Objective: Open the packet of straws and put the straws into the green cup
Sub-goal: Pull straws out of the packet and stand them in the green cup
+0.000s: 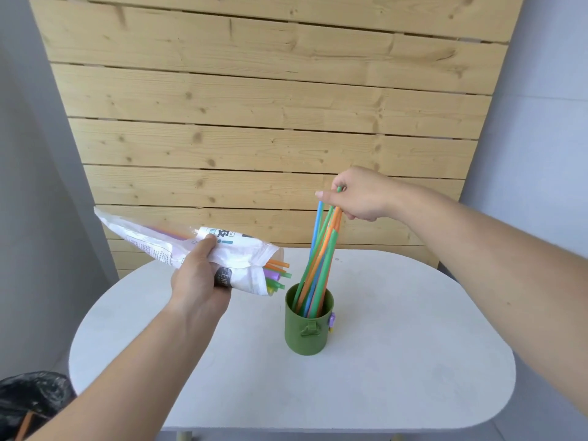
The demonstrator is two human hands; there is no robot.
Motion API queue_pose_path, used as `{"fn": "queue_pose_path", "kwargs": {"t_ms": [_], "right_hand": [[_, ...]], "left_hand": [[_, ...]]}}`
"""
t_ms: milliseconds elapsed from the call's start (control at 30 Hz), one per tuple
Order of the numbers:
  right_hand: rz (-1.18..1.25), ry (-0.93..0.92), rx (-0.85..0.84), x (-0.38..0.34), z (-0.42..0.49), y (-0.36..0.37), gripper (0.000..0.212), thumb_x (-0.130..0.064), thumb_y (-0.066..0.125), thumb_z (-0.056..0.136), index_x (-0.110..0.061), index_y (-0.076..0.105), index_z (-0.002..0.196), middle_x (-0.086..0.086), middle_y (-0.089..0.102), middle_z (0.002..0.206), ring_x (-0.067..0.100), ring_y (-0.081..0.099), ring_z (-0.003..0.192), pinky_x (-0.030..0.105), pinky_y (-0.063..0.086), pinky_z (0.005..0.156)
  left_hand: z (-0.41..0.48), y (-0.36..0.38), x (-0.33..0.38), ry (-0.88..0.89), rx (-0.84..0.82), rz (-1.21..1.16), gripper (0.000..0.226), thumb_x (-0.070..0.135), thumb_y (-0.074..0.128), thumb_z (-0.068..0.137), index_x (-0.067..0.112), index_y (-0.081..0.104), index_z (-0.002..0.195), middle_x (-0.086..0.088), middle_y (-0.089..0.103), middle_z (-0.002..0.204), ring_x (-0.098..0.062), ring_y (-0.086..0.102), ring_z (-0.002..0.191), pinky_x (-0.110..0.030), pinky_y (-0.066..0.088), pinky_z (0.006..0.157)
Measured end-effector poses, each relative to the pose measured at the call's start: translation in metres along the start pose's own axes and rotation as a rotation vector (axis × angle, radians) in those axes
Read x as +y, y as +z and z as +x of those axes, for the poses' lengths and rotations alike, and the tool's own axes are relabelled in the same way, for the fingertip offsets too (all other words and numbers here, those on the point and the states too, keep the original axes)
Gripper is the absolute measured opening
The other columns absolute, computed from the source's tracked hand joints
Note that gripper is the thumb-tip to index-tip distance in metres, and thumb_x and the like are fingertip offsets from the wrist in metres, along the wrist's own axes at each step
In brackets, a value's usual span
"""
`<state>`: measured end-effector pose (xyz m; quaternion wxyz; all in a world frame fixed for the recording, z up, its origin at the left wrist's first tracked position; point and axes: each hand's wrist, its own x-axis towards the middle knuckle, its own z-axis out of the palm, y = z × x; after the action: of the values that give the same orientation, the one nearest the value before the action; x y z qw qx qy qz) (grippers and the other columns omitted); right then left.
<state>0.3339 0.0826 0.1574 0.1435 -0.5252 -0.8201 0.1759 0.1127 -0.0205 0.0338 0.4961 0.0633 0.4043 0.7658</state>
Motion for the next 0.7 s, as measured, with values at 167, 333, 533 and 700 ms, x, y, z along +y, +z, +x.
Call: {"fn": "queue_pose_path", "kwargs": {"t_ms": [167, 333, 533, 700], "right_hand": [[0.109, 0.021, 0.079, 0.0, 0.004, 0.01, 0.046, -0.058, 0.028, 0.101, -0.029, 0.044, 0.069, 0.011, 0.059, 0.068, 0.024, 0.045, 0.052, 0.027, 0.039, 0.05], [0.089, -0.005, 0.128, 0.003, 0.008, 0.015, 0.071, -0.062, 0.025, 0.1, -0.002, 0.063, 0.101, 0.008, 0.062, 0.068, 0.023, 0.053, 0.052, 0.029, 0.044, 0.053], [-0.084, -0.067, 0.381, -0.002, -0.006, 0.011, 0.051, -0.057, 0.026, 0.101, -0.02, 0.042, 0.069, -0.004, 0.052, 0.067, 0.029, 0.054, 0.073, 0.038, 0.036, 0.058], [0.235, -0.052, 0.531, -0.026, -0.056, 0.031, 0.063, -0.052, 0.03, 0.101, -0.001, 0.06, 0.081, 0.015, 0.061, 0.065, 0.035, 0.059, 0.069, 0.042, 0.049, 0.067]], "left_hand": [[0.0, -0.002, 0.001, 0.002, 0.007, 0.0, 0.046, 0.014, 0.073, 0.096, 0.005, 0.06, 0.139, -0.012, 0.074, 0.13, -0.028, 0.075, 0.114, -0.046, 0.06, 0.098], [0.0, -0.001, 0.001, -0.003, 0.011, -0.001, 0.044, 0.014, 0.072, 0.096, 0.005, 0.061, 0.138, -0.012, 0.074, 0.13, -0.028, 0.075, 0.114, -0.045, 0.061, 0.096], [-0.002, 0.0, 0.004, 0.004, 0.015, 0.006, 0.043, 0.015, 0.072, 0.097, 0.006, 0.061, 0.137, -0.012, 0.074, 0.131, -0.028, 0.075, 0.115, -0.046, 0.06, 0.1], [-0.005, 0.002, 0.015, 0.038, -0.002, 0.001, 0.044, 0.018, 0.071, 0.097, 0.006, 0.062, 0.139, -0.011, 0.072, 0.135, -0.027, 0.074, 0.117, -0.046, 0.057, 0.105]]}}
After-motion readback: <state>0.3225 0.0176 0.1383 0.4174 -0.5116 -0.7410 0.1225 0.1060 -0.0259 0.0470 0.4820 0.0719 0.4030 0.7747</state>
